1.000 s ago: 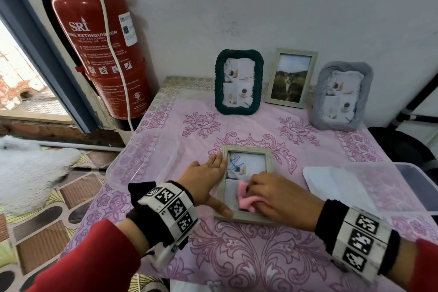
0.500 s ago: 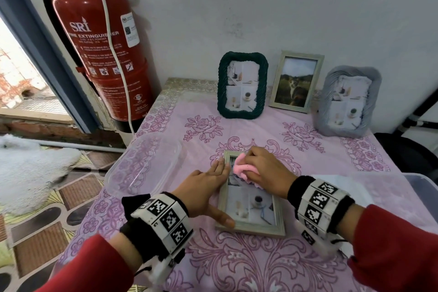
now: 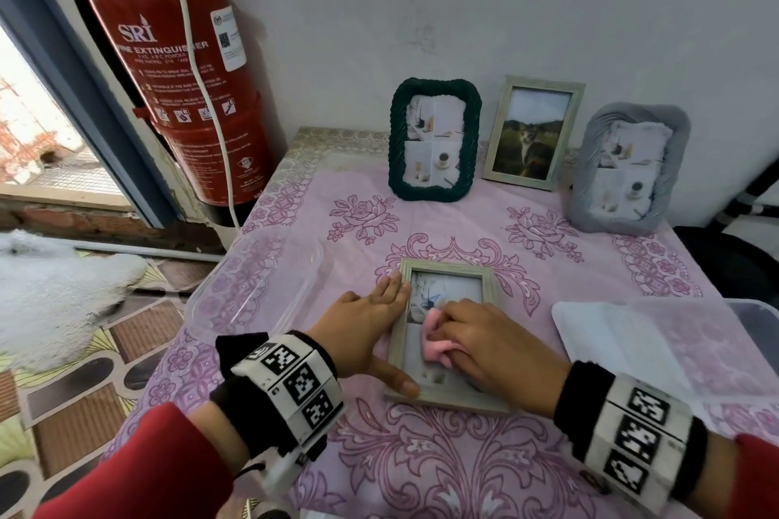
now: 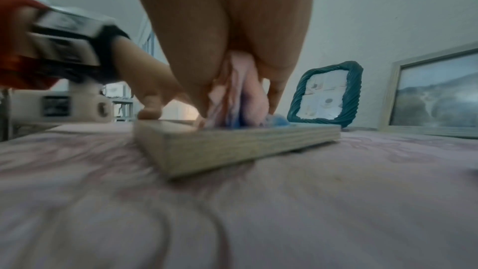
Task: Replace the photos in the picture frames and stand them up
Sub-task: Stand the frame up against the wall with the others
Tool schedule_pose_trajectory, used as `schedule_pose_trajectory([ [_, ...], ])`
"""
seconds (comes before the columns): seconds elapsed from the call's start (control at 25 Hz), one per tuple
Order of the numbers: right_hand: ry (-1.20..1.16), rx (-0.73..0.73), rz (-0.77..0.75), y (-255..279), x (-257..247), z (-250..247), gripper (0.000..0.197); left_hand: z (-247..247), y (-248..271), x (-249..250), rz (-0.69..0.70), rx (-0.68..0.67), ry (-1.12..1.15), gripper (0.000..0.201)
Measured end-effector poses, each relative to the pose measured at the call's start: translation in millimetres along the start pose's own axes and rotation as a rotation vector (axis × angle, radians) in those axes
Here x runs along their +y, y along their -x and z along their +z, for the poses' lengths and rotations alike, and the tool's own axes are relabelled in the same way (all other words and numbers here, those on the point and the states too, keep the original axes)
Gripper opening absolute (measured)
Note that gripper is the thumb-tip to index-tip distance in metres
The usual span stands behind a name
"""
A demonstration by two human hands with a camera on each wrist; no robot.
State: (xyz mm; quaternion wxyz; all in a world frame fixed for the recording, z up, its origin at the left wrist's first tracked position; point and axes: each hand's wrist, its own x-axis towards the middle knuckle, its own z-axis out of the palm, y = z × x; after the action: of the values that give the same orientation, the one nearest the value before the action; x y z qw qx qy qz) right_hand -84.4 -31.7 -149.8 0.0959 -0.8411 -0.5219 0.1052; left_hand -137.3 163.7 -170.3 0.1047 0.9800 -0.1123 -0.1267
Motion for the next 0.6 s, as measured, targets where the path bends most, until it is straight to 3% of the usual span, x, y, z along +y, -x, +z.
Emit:
schedule_pose_trajectory([
  [0.16,0.079,0.027,0.031,5.9,10.2,-3.2,0.017,1.2,1.6,-1.3,0.015,0.006,0.036,0.126],
  [0.4,0.117,0.033,0.218,-43.5,24.7,-10.8,0.022,0.7,0.0,-0.2,0.014,-0.006,0.035,0.124],
  [0.6,0.037,0.021,0.074,-33.3,7.5,-3.5,0.018,0.1,0.4,1.8,0.01,0.004,0.018,0.124],
])
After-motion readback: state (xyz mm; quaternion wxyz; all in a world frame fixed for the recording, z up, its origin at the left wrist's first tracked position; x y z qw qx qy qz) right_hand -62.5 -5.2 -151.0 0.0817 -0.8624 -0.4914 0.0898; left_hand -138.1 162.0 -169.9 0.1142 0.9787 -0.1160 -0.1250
